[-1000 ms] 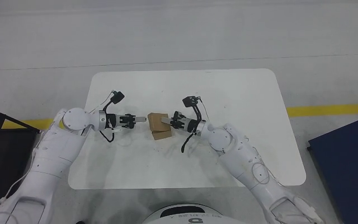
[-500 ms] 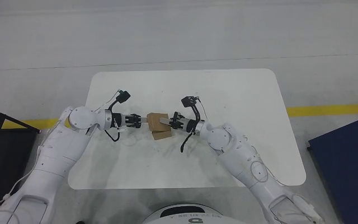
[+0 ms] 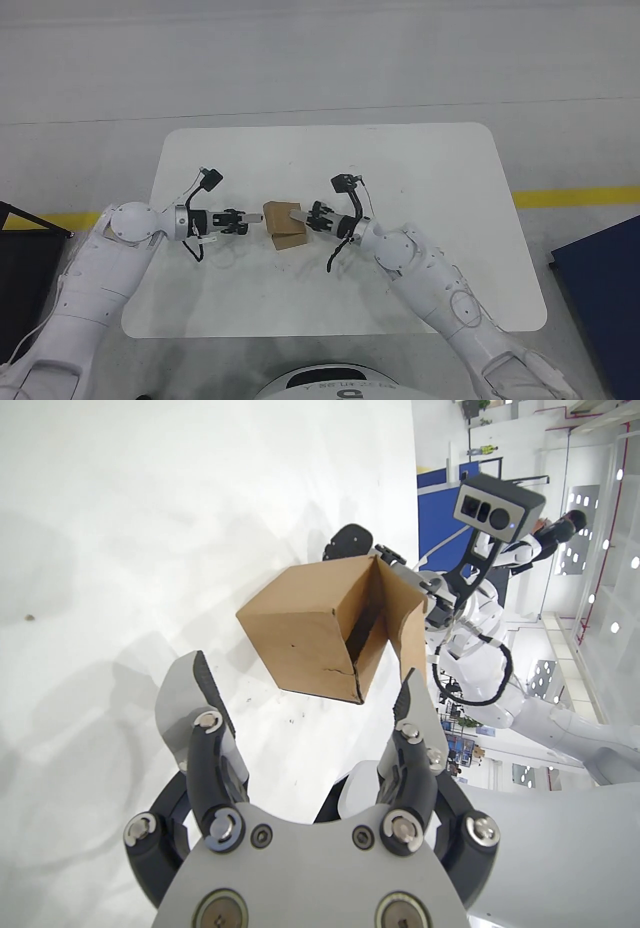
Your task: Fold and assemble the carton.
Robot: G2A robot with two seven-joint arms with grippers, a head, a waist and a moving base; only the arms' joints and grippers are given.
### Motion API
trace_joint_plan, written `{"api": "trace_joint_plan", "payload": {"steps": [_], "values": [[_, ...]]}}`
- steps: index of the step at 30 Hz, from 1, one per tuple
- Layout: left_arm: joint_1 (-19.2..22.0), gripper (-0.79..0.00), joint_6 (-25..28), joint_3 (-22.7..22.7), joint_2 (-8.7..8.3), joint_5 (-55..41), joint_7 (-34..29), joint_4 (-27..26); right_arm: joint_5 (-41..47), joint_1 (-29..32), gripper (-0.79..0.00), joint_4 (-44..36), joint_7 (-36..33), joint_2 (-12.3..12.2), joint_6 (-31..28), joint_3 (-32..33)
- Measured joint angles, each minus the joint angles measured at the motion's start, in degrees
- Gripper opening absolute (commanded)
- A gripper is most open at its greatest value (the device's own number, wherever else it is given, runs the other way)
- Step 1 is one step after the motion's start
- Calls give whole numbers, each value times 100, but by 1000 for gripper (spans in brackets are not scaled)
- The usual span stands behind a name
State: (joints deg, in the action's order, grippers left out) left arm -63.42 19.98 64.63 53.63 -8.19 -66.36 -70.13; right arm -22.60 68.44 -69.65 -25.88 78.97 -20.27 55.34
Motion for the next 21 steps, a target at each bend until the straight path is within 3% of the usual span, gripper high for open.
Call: {"api": "trace_joint_plan", "payload": {"steps": [9,21], "values": [[294,-126,-354,-414,95,457,18,-25,69,-90,-166,93,-2,26,-48,-91],[323,-117,-252,-412,95,452,26,98,171,-55,-194,116,40,21,-56,-91]]}}
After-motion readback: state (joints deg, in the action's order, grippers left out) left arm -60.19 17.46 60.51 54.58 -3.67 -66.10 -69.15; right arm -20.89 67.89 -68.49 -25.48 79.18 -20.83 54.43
